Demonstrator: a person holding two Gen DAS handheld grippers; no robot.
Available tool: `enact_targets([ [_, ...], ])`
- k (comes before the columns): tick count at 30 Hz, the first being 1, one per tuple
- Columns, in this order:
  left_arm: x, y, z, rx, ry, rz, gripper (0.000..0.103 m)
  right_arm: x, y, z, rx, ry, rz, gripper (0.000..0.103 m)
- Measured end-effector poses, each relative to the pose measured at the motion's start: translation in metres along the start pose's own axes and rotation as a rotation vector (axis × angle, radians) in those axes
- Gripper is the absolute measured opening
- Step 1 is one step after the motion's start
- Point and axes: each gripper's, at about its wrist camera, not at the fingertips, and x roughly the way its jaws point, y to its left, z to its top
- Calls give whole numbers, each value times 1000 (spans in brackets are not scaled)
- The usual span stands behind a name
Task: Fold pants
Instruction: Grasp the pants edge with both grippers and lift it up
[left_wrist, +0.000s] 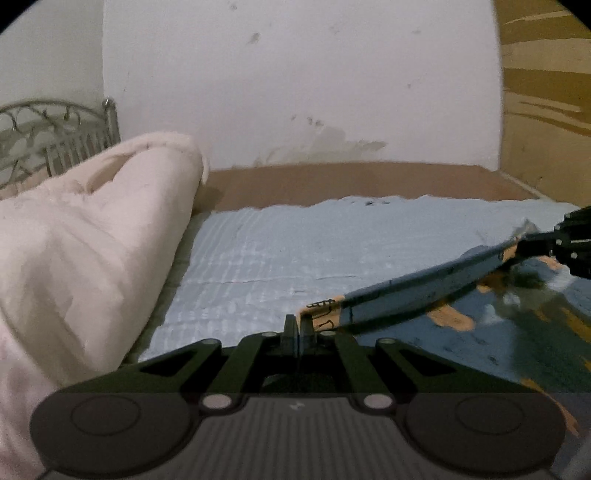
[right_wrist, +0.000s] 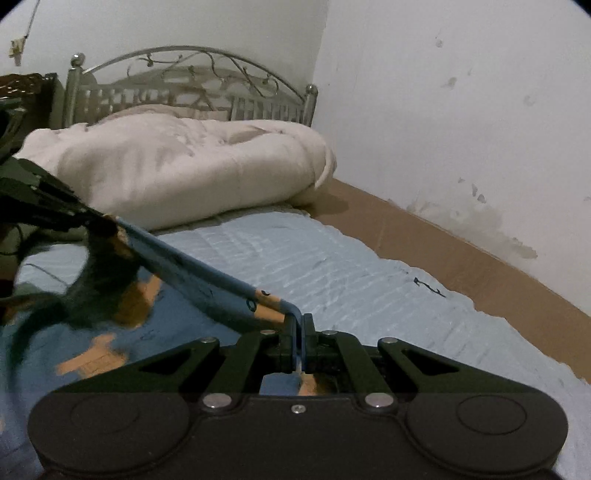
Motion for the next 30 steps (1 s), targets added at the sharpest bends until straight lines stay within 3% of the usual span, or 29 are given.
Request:
enact_targets([
  [5,-41,-26,-37,47,-35,-28,0,-75,34,-30,30,-4,-24,0],
  [11,-54,-52,-87,109,-9,-26,0,-134,80,-76,99,43,-68,0],
  [18,-67,-57,-107,69,-23,-28,0,-144,112,-113,163,89,-125,0],
  [25,-70,-53,-116,104,-7,-18,0,-164,117,-101,133,37,-144,0],
  [30,-65,-56,-117,134,-3,20,0,-158,122,-109,112,82,-105,0],
])
